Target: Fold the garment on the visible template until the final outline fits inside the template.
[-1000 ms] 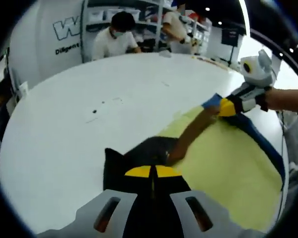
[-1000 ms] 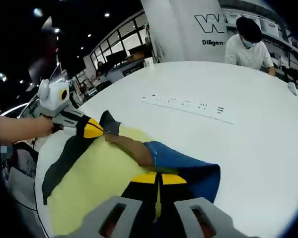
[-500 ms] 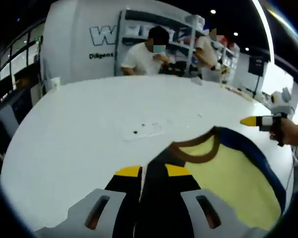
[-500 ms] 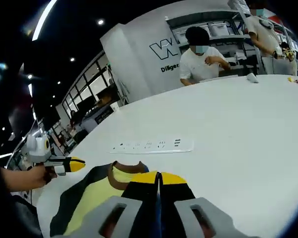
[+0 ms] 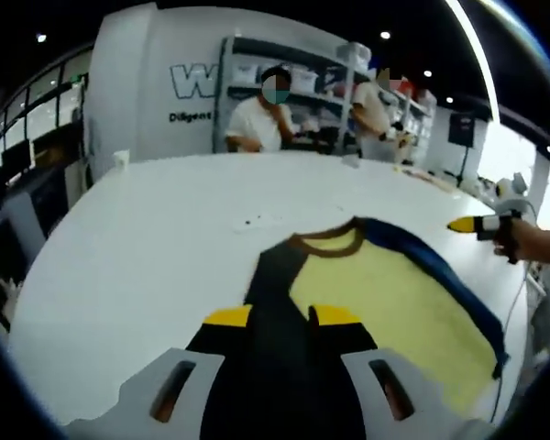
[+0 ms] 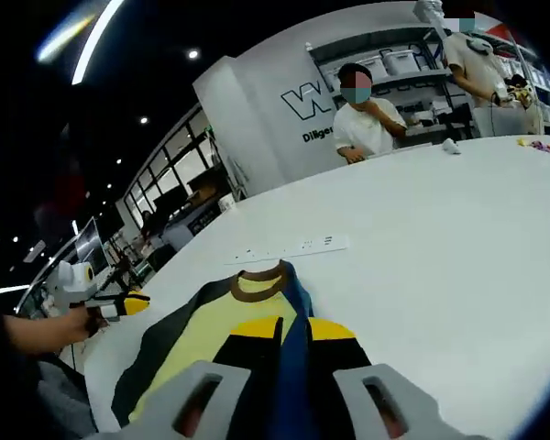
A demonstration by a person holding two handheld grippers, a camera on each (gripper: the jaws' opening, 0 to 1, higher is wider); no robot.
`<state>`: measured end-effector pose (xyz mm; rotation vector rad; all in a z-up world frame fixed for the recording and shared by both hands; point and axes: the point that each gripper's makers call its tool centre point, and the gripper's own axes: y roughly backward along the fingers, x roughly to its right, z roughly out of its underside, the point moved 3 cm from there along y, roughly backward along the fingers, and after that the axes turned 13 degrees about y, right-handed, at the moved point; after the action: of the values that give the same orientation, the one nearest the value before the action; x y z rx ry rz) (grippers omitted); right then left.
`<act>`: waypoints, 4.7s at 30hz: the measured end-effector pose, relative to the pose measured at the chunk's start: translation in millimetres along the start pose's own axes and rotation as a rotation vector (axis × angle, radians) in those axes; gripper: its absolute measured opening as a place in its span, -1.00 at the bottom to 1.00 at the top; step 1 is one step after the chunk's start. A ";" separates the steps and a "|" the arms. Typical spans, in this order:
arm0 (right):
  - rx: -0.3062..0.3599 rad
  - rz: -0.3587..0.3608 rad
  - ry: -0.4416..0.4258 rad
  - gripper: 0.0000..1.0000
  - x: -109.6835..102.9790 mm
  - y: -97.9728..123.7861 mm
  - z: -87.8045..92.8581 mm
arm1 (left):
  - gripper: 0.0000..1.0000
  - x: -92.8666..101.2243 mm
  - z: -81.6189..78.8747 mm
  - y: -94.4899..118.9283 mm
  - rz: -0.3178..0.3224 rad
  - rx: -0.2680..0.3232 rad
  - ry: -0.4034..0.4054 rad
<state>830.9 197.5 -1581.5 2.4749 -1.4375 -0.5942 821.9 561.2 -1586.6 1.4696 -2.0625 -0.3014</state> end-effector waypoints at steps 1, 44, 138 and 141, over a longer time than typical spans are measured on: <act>0.001 -0.004 -0.007 -0.84 -0.8 4.2 2.1 | -0.41 2.0 2.0 4.3 0.006 0.001 0.005; -0.289 -0.089 -0.042 -0.63 -126.7 171.6 185.2 | 0.15 47.9 130.8 175.9 0.014 -0.120 0.085; 0.330 0.622 -0.563 -1.00 168.0 204.2 -9.5 | 0.08 36.7 148.1 188.7 -0.090 -0.103 0.163; 0.324 0.647 -0.572 -1.00 176.4 202.4 -4.6 | 0.07 26.8 146.9 186.9 -0.099 -0.088 0.179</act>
<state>753.1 -56.4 -1541.5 1.8974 -2.5698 -1.0206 584.3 583.7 -1603.4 1.4913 -1.8168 -0.2855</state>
